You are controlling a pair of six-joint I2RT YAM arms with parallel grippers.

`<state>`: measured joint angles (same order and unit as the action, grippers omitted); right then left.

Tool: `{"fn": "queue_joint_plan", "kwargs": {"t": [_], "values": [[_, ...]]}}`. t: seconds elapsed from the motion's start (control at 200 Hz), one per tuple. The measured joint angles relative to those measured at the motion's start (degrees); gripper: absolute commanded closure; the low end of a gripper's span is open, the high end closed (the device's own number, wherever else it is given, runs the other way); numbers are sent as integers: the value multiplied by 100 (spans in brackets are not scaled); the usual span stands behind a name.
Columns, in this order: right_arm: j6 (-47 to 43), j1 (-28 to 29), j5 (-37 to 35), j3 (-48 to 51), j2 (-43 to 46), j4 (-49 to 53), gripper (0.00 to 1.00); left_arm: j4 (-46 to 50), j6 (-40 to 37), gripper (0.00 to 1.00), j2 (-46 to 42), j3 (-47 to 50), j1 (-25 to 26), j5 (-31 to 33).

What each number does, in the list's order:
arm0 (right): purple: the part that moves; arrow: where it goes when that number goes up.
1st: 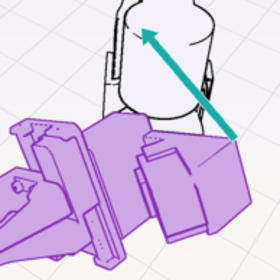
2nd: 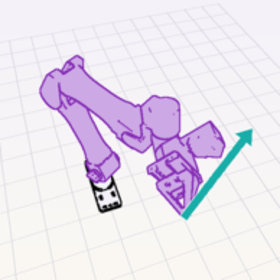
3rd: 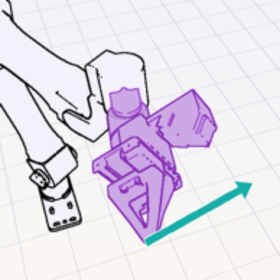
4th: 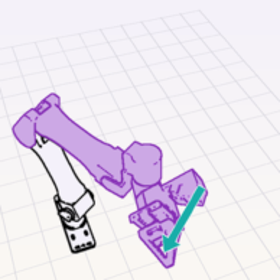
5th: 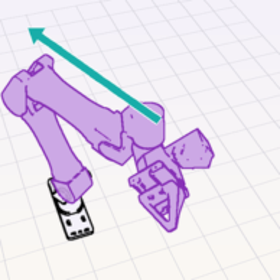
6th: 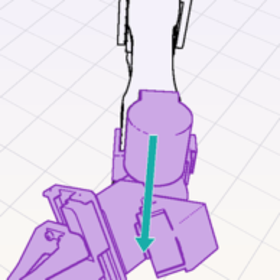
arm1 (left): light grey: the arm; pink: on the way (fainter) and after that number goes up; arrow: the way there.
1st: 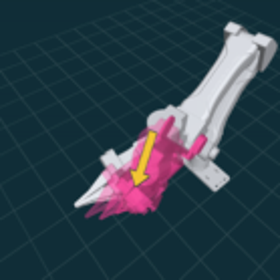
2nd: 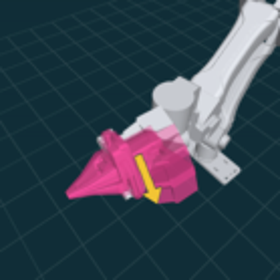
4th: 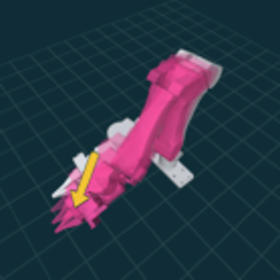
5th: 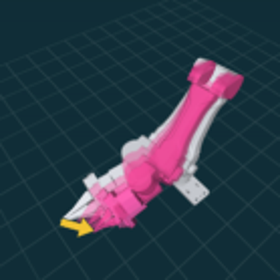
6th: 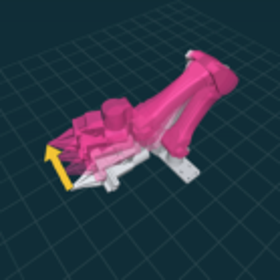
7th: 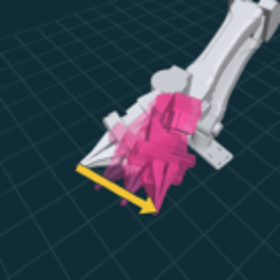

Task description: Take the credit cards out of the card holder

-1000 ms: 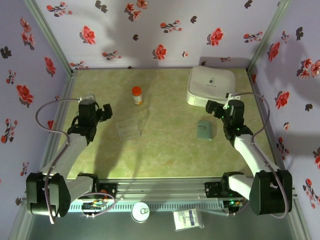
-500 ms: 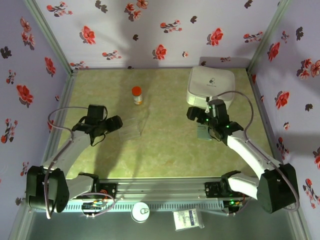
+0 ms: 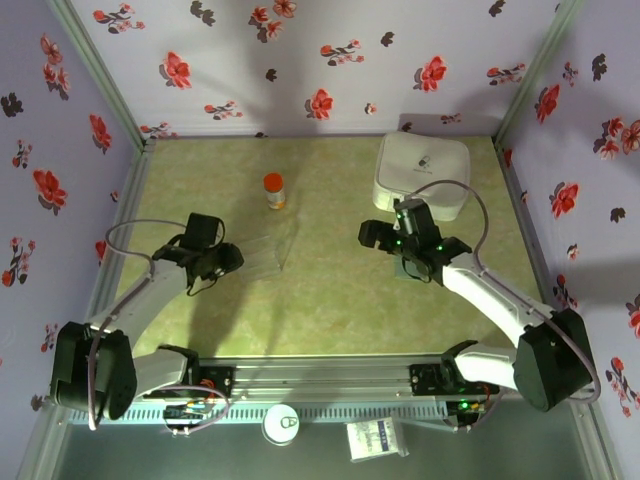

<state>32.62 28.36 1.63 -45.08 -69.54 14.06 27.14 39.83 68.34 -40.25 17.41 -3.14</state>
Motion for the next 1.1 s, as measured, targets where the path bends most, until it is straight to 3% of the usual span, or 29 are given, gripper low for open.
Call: {"fn": "queue_joint_plan", "kwargs": {"t": [0.4,1.1], "values": [[46,105,-144,-63,-142,85,9,114,105,82,459,-44,236,127],[44,127,-295,-74,-140,212,9,76,26,95,981,-472,249,275]]}}
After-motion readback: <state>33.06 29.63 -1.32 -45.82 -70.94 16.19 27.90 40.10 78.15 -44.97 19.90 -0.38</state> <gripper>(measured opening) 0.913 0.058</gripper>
